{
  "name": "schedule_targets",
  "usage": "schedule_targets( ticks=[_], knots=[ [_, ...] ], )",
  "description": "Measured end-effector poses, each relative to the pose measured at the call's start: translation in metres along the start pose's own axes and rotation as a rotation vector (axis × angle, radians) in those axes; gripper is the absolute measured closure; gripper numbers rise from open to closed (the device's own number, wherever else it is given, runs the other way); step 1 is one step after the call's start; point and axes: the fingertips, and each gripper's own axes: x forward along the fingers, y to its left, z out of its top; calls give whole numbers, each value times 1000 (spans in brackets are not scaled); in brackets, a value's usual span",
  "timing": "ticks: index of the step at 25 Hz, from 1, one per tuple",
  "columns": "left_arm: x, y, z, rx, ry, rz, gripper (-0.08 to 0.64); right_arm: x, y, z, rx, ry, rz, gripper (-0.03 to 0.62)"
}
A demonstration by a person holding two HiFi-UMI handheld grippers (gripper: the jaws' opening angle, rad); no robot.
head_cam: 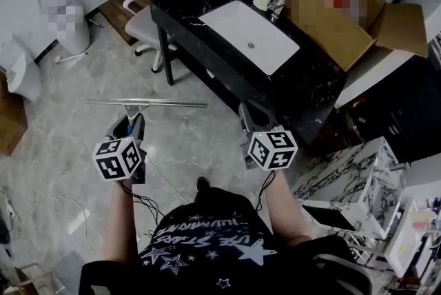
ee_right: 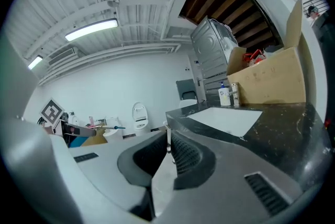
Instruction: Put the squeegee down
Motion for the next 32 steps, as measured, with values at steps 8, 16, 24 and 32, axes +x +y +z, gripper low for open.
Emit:
schedule_targets(
  ticks=[8,16,24,32],
  knots=[
    [98,-12,57,8,-14,26,417,81,-73,34,19,-5,24,537],
    [161,-10,95,21,-11,14,417,133,-112,46,49,0,6,537],
    [253,14,143,56,-17,-60,417,197,-146,56,66,-12,-79,537],
    [398,36,213,123,31,-224,417,286,-194,77,82,4,-246,537]
  ],
)
